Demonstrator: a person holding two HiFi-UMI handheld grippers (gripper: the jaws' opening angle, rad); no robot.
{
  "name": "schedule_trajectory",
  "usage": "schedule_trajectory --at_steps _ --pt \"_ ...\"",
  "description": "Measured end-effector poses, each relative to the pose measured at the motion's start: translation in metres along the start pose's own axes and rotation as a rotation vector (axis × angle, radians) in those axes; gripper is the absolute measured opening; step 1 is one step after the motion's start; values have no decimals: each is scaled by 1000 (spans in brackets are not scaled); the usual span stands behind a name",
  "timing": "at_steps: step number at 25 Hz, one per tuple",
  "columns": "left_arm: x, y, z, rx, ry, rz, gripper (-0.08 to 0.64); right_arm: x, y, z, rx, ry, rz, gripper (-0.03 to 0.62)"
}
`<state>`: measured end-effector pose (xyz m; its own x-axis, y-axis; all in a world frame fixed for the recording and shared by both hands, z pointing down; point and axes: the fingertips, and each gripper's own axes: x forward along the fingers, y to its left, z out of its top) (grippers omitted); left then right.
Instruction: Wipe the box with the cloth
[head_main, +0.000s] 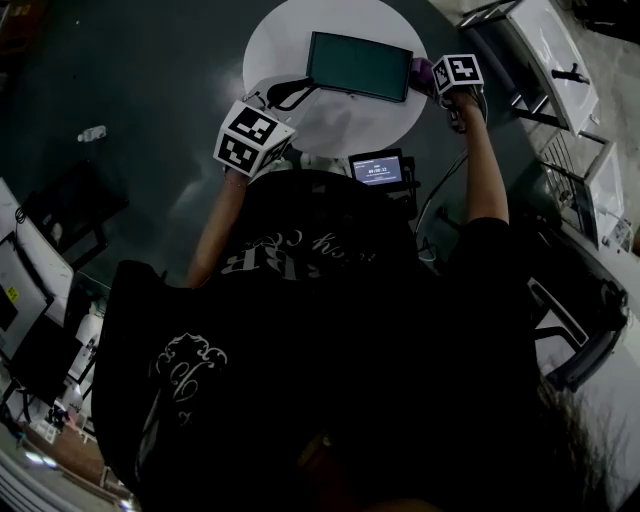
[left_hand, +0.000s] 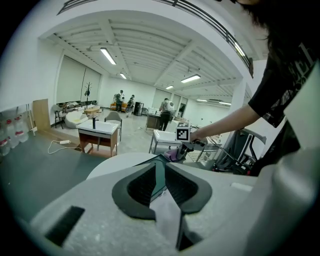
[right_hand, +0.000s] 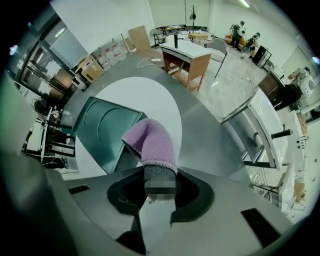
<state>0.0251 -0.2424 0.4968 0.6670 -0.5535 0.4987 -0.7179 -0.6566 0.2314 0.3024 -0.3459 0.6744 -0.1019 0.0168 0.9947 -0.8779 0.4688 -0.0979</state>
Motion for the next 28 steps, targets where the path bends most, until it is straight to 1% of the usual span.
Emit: schedule_trajectory --at_steps 8,12,15,19,28 --pt "-19 13 -6 -44 -10 79 66 -11 -22 44 -91 30 -67 101" --pt "-37 31 -17 -84 -12 134 66 -10 -17 77 -127 36 -90 101" --pt "-44 38 -20 -101 -18 165 66 -8 -7 95 -195 53 -105 101" --pt "-52 41 -23 -112 -19 200 66 -5 13 110 -278 70 -93 101" --pt "-95 62 -44 -177 -57 299 66 14 97 151 -440 96 -62 101"
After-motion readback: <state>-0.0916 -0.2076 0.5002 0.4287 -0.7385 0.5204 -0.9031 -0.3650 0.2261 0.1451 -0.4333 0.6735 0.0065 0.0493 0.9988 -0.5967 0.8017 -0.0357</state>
